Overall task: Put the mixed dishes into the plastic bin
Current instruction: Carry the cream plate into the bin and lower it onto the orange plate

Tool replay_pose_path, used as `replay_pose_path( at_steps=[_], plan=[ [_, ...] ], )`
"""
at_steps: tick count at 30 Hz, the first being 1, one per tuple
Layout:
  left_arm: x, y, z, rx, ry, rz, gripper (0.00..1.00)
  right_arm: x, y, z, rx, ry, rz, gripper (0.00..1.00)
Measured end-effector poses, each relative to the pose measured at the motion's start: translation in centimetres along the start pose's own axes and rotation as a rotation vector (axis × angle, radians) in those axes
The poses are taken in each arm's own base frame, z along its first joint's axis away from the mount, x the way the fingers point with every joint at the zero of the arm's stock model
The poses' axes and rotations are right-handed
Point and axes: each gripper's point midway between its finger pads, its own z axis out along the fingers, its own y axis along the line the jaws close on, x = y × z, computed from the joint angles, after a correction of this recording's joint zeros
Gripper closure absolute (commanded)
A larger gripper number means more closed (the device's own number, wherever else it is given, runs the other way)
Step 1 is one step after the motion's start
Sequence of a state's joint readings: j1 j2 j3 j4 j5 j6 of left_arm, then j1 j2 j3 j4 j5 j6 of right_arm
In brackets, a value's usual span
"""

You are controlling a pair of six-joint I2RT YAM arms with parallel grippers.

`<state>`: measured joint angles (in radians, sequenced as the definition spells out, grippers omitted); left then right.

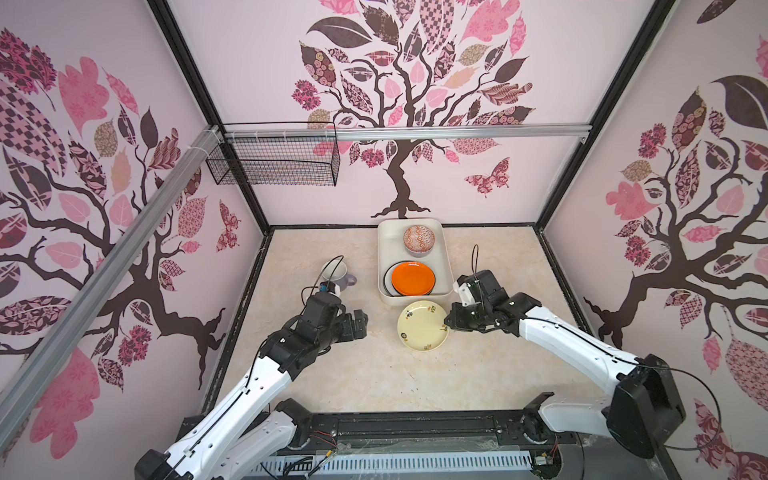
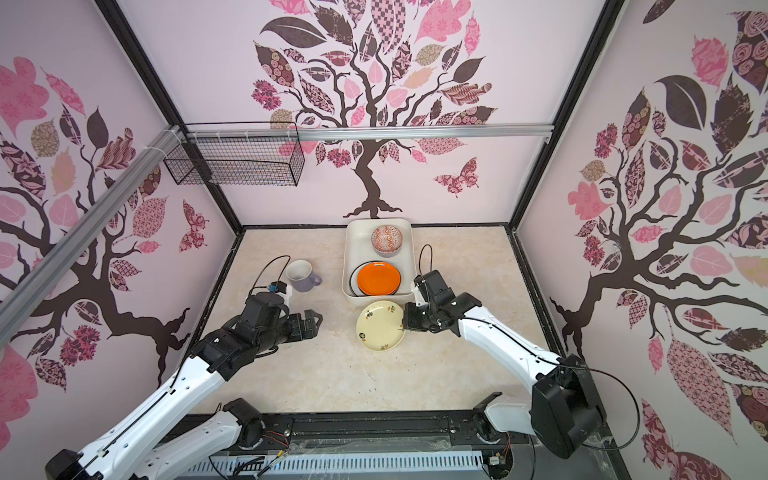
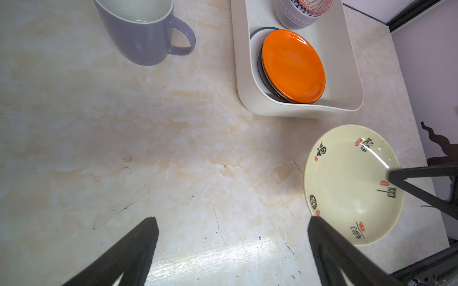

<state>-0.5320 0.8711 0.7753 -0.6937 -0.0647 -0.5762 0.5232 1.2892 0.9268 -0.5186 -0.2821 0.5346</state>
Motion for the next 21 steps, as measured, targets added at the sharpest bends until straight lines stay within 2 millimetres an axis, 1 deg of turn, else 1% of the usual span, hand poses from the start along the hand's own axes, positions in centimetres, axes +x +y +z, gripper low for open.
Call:
replay_pose_path(
  at_steps=[2, 4, 6, 8, 10, 15, 17, 21],
  plan=[
    [-0.3, 0.4, 0.0, -0.007, -0.005, -0.016, 0.02, -1.3, 0.4, -0.5, -0.009, -0.023, -0.001, 1.00],
    [-0.6, 0.8, 0.0, -0.011, -0.011, -0.034, 0.02, -3.3, 0.8, -0.8, -0.016, -0.054, 0.001, 1.00],
    [-0.9, 1.2, 0.1, -0.016, -0.016, -0.048, 0.02, -4.9, 1.1, -0.7, -0.015, -0.072, 0.003, 1.00],
    [-1.1, 1.4, 0.2, -0.021, -0.016, -0.055, 0.02, -6.4, 1.2, -0.2, -0.007, -0.078, 0.000, 1.00],
    [-1.1, 1.6, 0.6, -0.025, -0.006, -0.059, 0.02, -7.7, 1.2, 0.6, 0.004, -0.079, 0.002, 1.00],
    [-0.5, 2.1, 2.0, -0.041, 0.047, -0.060, 0.02, -10.7, 0.4, 3.8, 0.029, -0.063, 0.020, 1.00],
    [-0.5, 2.2, 2.2, -0.045, 0.057, -0.064, 0.02, -11.9, -0.1, 5.0, 0.040, -0.057, 0.027, 1.00],
    [-0.5, 2.4, 2.3, -0.043, 0.061, -0.070, 0.02, -14.6, -1.0, 6.6, 0.052, -0.067, 0.043, 1.00]
  ],
)
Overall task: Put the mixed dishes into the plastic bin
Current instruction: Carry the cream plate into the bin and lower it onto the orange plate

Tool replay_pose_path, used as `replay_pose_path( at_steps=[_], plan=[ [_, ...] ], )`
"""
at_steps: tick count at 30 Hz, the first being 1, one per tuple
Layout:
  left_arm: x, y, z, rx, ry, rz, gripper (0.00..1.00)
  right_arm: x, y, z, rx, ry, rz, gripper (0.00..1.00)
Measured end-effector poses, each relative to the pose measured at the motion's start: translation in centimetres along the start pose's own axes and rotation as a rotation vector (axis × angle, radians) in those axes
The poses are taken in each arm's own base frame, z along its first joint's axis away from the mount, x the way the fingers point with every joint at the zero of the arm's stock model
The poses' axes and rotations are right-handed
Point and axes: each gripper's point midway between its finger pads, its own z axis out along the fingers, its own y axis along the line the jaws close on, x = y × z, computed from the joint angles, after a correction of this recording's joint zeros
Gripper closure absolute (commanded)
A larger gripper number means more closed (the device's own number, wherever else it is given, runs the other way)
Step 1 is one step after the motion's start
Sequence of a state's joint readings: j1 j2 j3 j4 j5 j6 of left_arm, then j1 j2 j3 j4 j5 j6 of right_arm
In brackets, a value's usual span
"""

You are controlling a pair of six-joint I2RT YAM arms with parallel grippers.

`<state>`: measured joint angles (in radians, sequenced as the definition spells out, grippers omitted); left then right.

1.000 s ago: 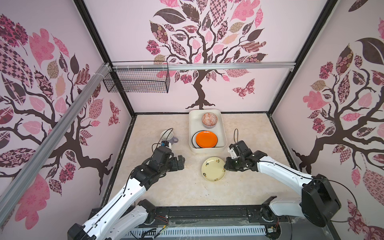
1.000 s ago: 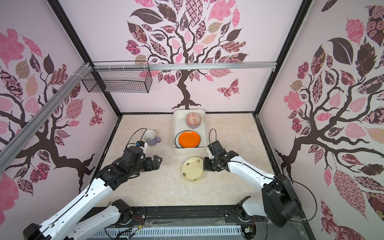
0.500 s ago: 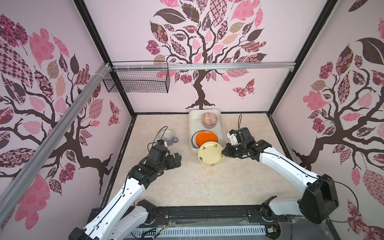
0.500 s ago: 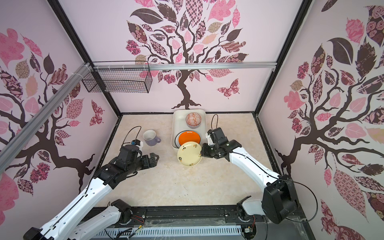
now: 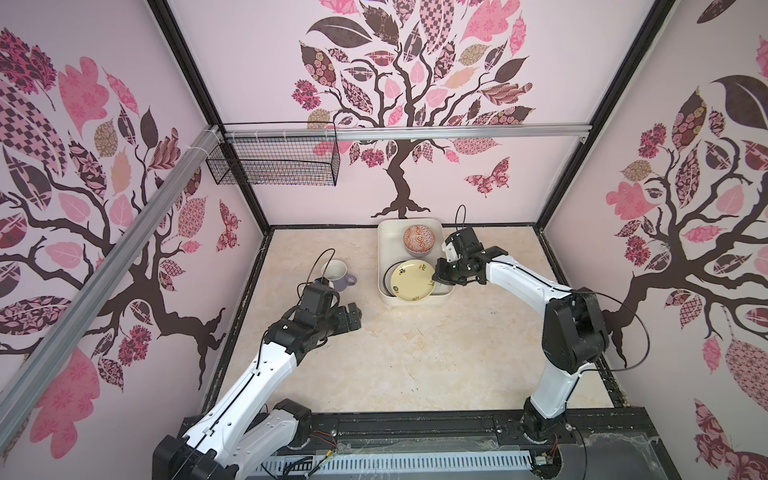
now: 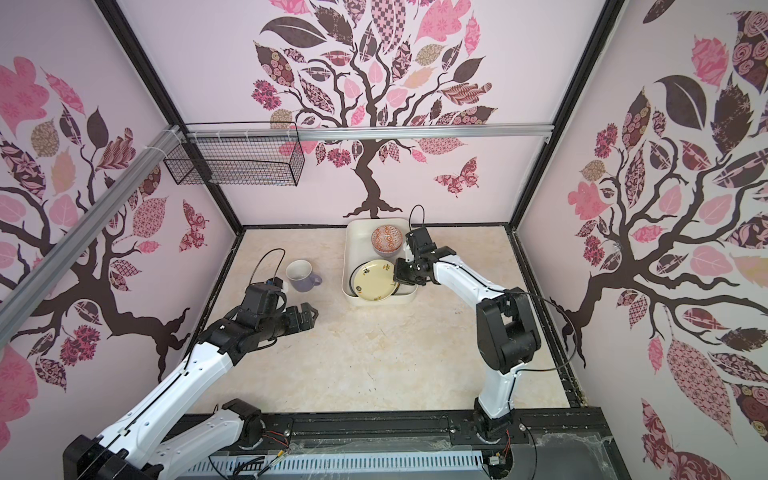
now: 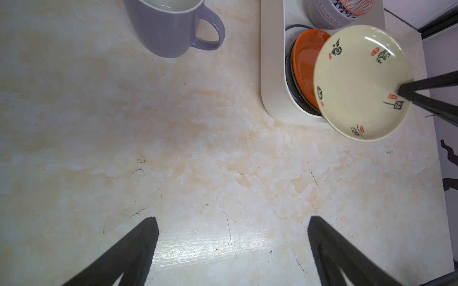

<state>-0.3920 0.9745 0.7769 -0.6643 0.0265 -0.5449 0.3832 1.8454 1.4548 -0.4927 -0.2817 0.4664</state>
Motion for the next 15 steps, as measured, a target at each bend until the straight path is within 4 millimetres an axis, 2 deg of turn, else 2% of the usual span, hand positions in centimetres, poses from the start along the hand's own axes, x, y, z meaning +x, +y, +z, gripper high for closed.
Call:
replay_pose_path(
  at_steps=[6, 12, 15],
  plan=[
    [-0.1, 0.1, 0.3, 0.001, 0.004, -0.007, 0.02, -2.0, -0.8, 1.5, 0.009, -0.011, 0.015, 1.00],
    [-0.3, -0.1, 0.5, 0.011, 0.008, -0.014, 0.02, -1.3, -1.8, 3.3, 0.025, 0.032, 0.028, 1.00],
    [-0.4, -0.1, 0.5, 0.018, 0.005, -0.015, 0.02, -1.1, -1.8, 3.7, 0.020, 0.043, 0.030, 0.93]
  ],
)
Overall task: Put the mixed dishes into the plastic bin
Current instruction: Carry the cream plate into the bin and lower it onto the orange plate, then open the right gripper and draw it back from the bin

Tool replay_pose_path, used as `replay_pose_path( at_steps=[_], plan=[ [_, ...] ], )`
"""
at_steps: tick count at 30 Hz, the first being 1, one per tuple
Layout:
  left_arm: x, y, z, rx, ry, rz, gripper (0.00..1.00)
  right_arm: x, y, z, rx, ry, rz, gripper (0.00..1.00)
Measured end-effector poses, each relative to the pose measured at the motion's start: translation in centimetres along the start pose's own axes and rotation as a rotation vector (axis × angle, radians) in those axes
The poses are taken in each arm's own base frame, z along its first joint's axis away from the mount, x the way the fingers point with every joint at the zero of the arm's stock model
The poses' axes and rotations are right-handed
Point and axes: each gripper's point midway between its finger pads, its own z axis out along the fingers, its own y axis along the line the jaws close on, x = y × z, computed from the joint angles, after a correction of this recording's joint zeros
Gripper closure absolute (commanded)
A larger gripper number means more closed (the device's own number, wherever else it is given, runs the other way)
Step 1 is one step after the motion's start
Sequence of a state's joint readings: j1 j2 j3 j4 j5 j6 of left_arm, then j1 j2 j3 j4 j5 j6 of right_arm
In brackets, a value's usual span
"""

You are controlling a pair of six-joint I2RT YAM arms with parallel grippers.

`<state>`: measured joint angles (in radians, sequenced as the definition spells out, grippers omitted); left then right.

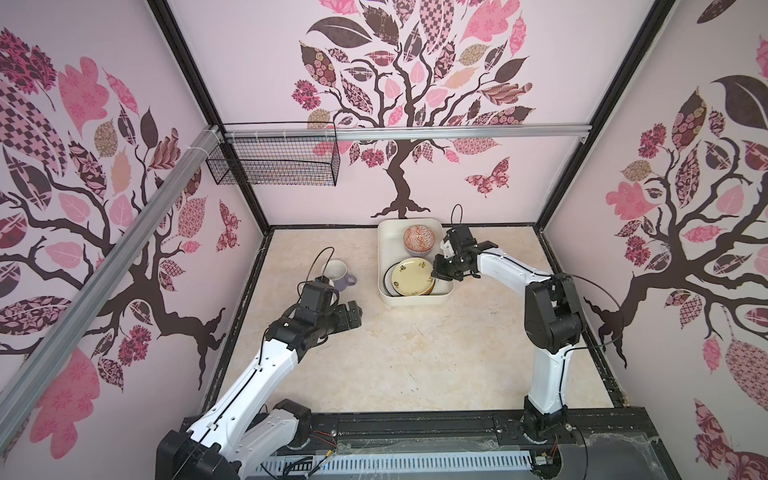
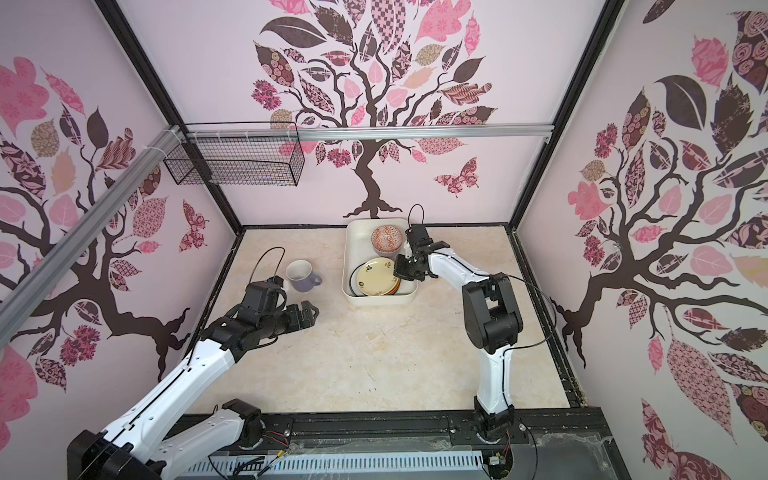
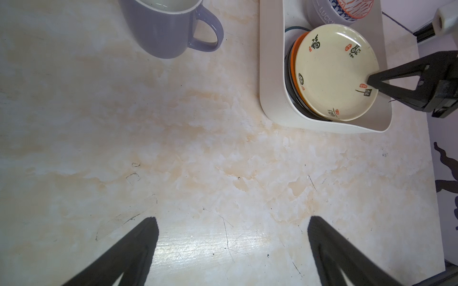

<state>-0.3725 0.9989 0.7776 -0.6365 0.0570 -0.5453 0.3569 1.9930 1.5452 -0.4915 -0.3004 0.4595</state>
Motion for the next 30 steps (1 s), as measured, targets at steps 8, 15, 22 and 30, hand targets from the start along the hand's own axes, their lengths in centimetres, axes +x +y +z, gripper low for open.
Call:
replay_pose_path(
  at_steps=[8, 15, 22, 30],
  plan=[
    [0.0, -0.2, 0.0, 0.011, 0.001, 0.000, 0.02, 0.2, 0.1, 0.0, -0.009, 0.009, -0.011, 0.63],
    [0.0, -0.3, 0.0, 0.017, 0.001, -0.001, 0.02, 0.3, 0.0, 0.1, -0.005, 0.012, -0.012, 0.58],
    [0.0, -0.4, 0.0, 0.022, 0.002, -0.001, 0.02, 2.0, -1.7, 0.6, 0.051, 0.050, -0.015, 0.58],
    [-0.3, -0.7, -0.5, 0.041, -0.015, 0.001, 0.02, 4.1, -1.7, 0.2, 0.118, 0.066, -0.076, 0.61]
  ],
)
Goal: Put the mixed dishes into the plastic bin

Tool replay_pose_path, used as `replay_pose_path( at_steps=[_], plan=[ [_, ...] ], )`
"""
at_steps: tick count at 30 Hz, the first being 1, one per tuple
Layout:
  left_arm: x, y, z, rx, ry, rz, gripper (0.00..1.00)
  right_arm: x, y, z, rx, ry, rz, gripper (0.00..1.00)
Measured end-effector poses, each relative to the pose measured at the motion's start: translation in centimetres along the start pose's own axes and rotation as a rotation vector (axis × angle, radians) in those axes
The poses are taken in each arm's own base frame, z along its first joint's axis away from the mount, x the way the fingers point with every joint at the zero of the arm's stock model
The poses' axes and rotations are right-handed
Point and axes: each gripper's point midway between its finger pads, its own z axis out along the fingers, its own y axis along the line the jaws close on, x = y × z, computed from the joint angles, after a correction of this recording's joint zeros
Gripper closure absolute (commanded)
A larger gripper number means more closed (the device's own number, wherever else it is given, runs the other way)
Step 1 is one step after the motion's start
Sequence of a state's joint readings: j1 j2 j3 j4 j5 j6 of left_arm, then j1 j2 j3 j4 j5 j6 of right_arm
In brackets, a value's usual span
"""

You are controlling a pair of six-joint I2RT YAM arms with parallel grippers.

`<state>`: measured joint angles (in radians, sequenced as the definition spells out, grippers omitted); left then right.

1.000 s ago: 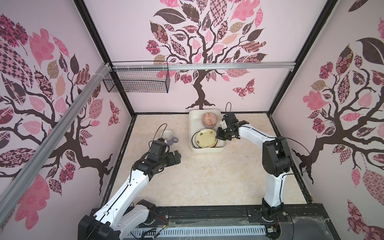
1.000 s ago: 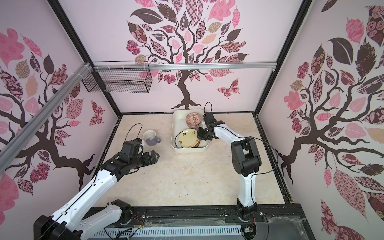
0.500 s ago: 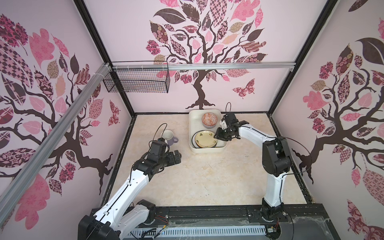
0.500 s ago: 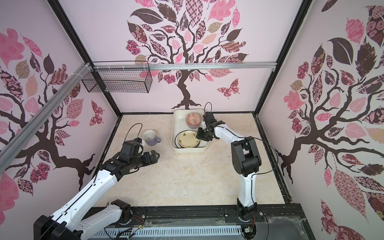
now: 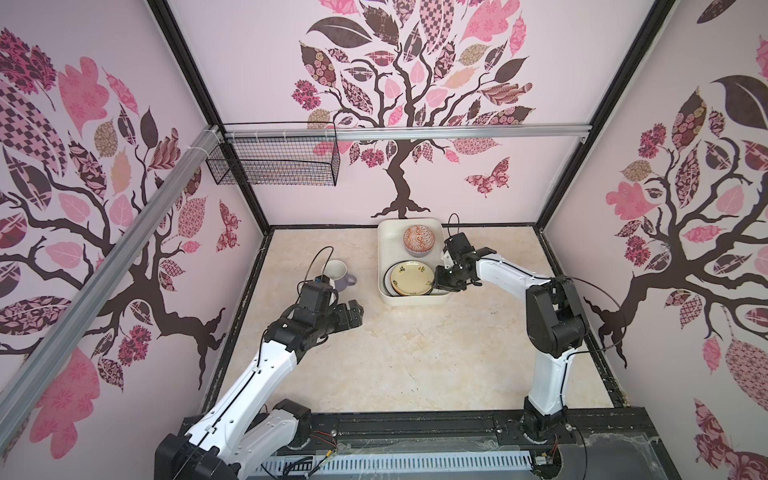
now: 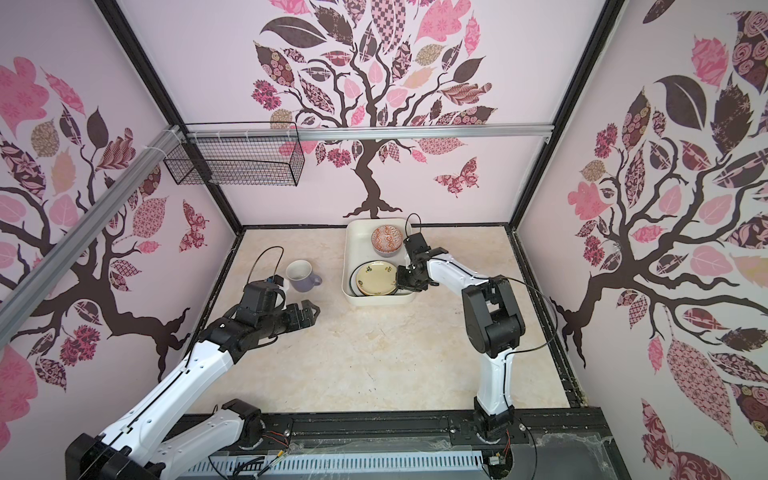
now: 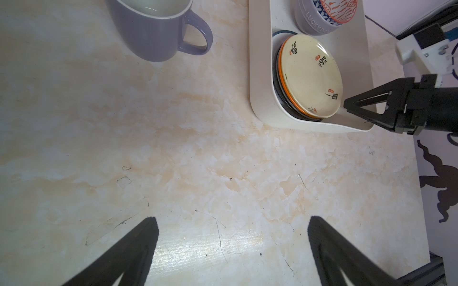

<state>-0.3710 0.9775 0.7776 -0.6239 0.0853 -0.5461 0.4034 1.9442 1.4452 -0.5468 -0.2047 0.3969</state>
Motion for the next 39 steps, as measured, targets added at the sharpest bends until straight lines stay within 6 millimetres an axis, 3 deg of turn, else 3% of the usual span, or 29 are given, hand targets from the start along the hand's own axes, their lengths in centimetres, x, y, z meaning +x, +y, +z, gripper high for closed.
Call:
replay_pose_path(
  at_steps=[8, 21, 25, 27, 30, 35, 39],
  plan=[
    [-0.6, -0.5, -1.2, 0.027, -0.044, 0.002, 0.02, 2.3, 1.7, -1.3, 0.011, -0.034, -0.075, 0.61],
    [-0.9, -1.0, -3.0, 0.066, -0.088, -0.001, 0.02, 3.7, 0.8, -4.0, -0.007, -0.120, -0.083, 0.61],
    [-0.8, -1.2, -3.5, 0.081, -0.098, -0.016, 0.02, 7.5, -1.1, -3.7, 0.057, -0.014, -0.083, 0.57],
    [-0.7, -1.2, -3.7, 0.086, -0.101, -0.021, 0.02, 9.1, -1.6, -3.5, 0.095, 0.033, -0.107, 0.49],
    [-0.4, -1.2, -3.9, 0.093, -0.096, -0.029, 0.02, 10.3, -0.5, -4.1, 0.132, 0.038, -0.200, 0.40],
    [-0.2, -1.2, -4.6, 0.105, -0.104, -0.044, 0.02, 10.8, 4.5, -6.4, 0.110, -0.036, -0.379, 0.37],
    [-0.4, -1.4, -5.1, 0.119, -0.121, -0.050, 0.02, 10.1, 5.1, -6.8, 0.123, -0.071, -0.413, 0.35]
  ],
)
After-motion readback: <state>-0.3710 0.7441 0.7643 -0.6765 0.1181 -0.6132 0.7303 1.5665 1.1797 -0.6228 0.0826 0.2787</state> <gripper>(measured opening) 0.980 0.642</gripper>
